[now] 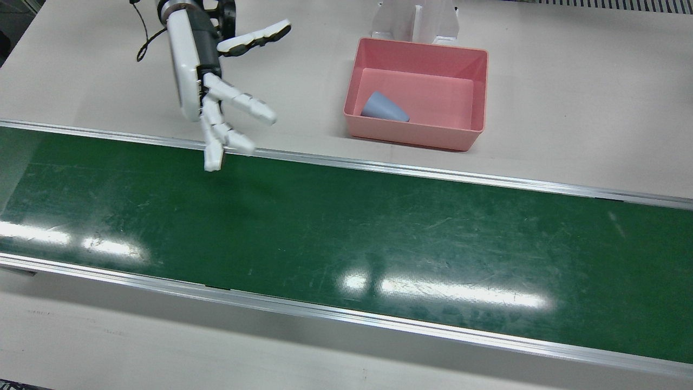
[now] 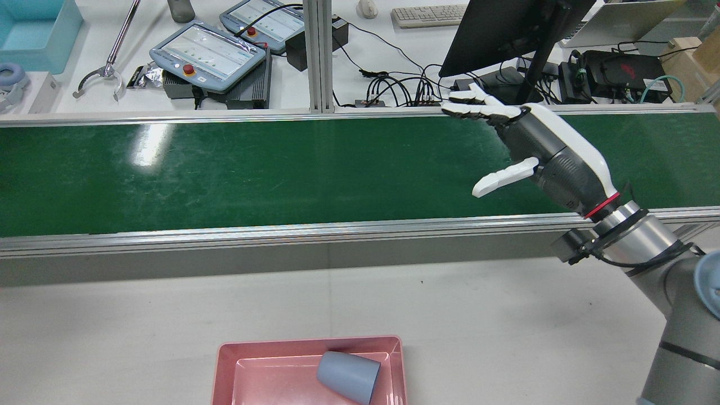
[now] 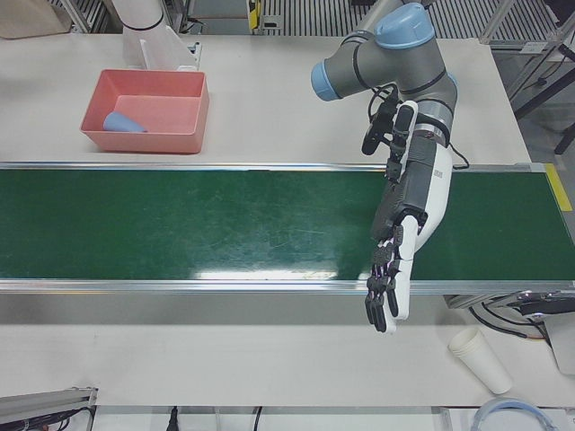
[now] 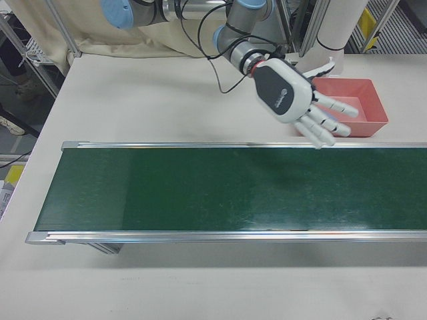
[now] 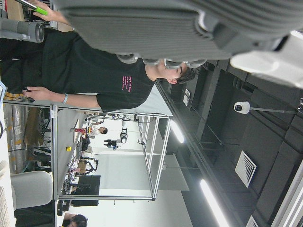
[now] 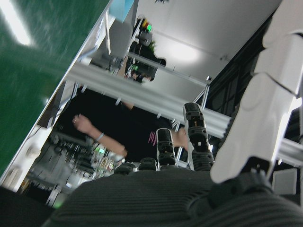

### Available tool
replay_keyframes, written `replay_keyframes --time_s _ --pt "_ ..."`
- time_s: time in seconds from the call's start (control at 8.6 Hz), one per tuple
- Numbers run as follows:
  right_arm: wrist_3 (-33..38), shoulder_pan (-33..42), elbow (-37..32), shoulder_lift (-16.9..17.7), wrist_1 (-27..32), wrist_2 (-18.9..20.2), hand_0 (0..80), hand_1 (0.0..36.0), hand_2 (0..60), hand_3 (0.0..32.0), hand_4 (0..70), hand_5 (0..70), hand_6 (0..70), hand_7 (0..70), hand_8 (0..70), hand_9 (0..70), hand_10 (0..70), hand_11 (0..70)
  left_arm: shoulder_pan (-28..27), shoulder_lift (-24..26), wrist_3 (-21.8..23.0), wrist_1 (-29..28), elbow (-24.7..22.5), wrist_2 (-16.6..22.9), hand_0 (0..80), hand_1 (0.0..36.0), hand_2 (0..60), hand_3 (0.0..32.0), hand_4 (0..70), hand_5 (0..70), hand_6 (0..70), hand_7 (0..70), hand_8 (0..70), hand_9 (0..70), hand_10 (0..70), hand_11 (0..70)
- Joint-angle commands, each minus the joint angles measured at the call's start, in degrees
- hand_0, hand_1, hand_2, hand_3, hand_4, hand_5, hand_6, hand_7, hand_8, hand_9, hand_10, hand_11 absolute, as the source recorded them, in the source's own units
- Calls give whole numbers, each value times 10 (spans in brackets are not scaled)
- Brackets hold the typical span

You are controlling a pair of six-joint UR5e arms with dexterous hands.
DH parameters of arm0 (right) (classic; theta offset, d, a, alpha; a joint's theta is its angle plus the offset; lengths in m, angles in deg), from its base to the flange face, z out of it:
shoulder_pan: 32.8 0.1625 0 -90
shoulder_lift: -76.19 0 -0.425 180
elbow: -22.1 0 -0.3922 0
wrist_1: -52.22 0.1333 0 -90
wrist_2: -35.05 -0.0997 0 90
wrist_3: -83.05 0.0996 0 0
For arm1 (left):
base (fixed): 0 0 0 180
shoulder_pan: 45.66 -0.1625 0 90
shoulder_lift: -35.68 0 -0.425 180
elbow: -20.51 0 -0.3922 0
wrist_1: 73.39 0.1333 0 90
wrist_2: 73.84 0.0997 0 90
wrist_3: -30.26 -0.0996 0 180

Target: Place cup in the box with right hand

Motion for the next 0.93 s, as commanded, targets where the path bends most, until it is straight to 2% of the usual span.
replay_keyframes --time_s 0.0,0.12,0.23,0.35,0.47,0.58,0.7,0.81 --pt "114 176 -156 16 2 23 501 114 26 0 148 39 59 242 1 34 0 15 0 0 0 1 -1 0 0 0 0 0 0 0 0 0 0 0 0 0" --pt "118 214 -170 29 4 36 501 114 26 0 148 39 59 242 1 34 0 15 0 0 0 1 -1 0 0 0 0 0 0 0 0 0 0 0 0 0" --pt "120 227 -170 54 4 46 514 120 0 0 140 43 53 203 0 26 0 17 0 0 0 1 -1 0 0 0 0 0 0 0 0 0 0 0 0 0" --pt "123 227 -184 72 5 49 518 173 94 0 101 49 45 156 0 17 0 11 0 0 0 1 -1 0 0 0 0 0 0 0 0 0 0 0 0 0" --pt "132 233 -197 74 5 61 518 173 94 0 101 49 45 156 0 17 0 11 0 0 0 1 -1 0 0 0 0 0 0 0 0 0 0 0 0 0" --pt "134 234 -210 73 5 74 555 172 0 0 104 55 20 21 0 0 0 0 0 0 0 1 -1 0 0 0 0 0 0 0 0 0 0 0 0 0" --pt "138 233 -214 72 5 74 533 151 0 0 73 48 8 0 0 0 0 0 0 0 0 1 -1 0 0 0 0 0 0 0 0 0 0 0 0 0" --pt "140 234 -213 72 5 74 502 146 56 0 45 40 0 0 0 0 0 0 0 0 0 1 -1 0 0 0 0 0 0 0 0 0 0 0 0 0"
